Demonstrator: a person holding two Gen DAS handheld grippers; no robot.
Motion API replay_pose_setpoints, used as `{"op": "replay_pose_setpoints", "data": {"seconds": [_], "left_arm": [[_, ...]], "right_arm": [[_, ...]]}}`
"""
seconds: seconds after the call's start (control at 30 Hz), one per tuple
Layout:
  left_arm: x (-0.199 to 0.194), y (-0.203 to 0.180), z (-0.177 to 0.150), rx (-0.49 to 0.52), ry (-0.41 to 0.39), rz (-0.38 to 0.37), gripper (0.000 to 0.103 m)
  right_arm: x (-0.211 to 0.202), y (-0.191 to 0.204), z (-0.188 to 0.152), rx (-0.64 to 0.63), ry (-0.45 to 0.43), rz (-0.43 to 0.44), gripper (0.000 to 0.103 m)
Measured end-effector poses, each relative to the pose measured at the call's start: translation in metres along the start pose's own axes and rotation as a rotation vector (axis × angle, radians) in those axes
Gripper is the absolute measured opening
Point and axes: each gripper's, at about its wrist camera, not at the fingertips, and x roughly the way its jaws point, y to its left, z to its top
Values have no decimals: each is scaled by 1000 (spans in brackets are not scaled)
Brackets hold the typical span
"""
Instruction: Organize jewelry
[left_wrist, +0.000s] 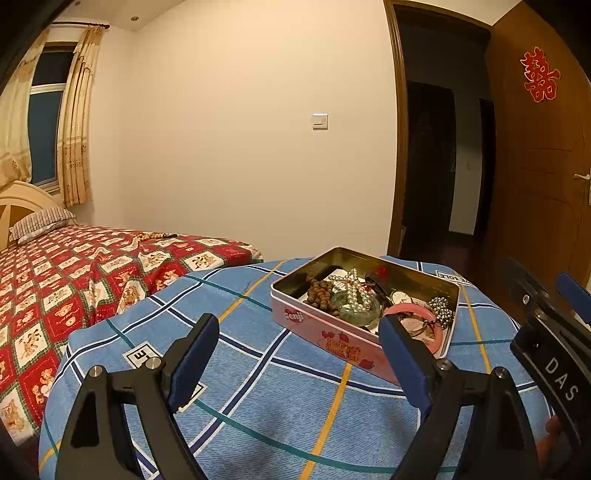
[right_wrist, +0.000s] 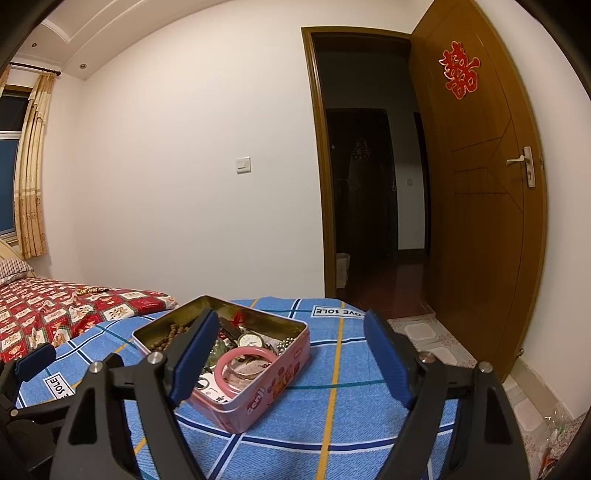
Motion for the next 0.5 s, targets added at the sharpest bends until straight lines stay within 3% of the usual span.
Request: {"op": "replay_pose_setpoints", "data": {"seconds": [0.5], "left_arm": [[0,1,0,-1,5,0,89]], "right_arm": [[-1,-1,0,4,-1,-2,87]]}}
